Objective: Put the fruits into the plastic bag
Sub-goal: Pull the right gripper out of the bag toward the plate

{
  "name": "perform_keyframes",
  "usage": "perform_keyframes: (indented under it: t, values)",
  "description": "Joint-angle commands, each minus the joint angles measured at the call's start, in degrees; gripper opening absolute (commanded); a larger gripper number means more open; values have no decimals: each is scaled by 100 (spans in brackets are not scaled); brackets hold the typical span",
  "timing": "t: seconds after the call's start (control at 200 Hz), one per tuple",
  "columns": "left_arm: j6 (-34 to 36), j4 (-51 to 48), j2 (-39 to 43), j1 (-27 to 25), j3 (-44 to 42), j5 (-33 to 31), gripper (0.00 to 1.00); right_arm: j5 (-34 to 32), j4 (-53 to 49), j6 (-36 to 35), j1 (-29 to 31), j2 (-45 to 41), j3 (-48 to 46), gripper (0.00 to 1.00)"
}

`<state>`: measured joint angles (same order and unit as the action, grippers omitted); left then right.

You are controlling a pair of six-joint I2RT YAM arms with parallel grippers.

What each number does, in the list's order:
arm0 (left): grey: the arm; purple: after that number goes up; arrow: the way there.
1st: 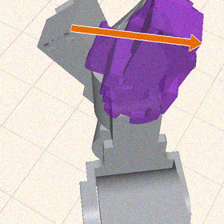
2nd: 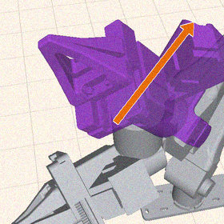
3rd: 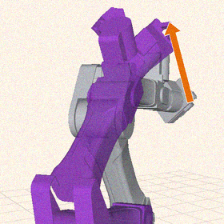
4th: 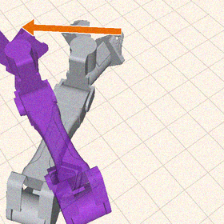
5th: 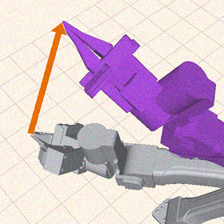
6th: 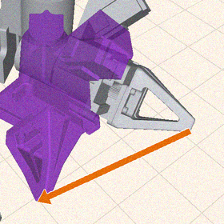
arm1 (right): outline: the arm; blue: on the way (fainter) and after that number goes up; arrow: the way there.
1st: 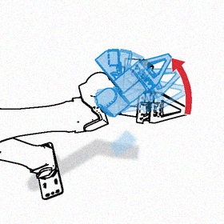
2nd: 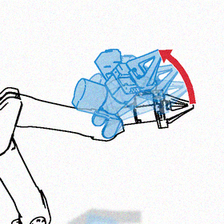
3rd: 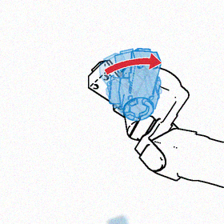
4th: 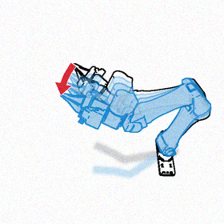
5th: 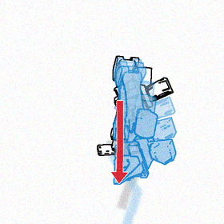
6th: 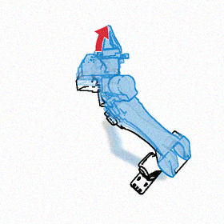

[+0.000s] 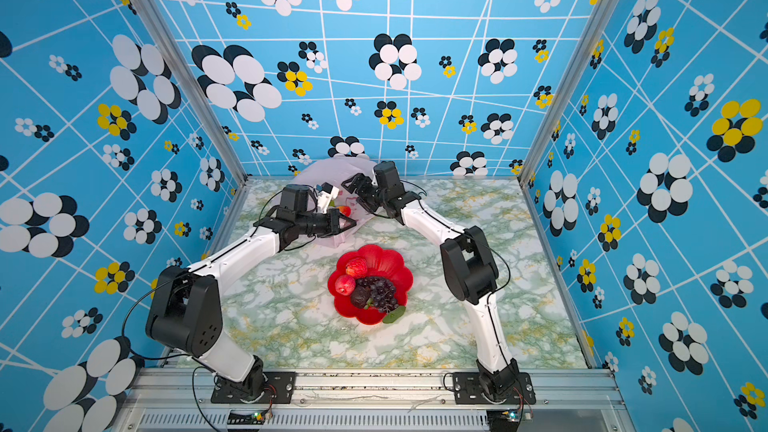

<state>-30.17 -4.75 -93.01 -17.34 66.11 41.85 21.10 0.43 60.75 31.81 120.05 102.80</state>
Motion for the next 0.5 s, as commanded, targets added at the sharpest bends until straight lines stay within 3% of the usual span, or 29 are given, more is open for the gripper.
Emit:
perform_keyframes:
  t: [0.0,0.495]
  values:
    - [135,-25,38,-25,79,-102,0,-150,-406,-810,-35,-645,-364,83]
    - [96,127,217,-44,-8,-193,0,-1066,-2179,-2930,-36,-2734,-1814,84]
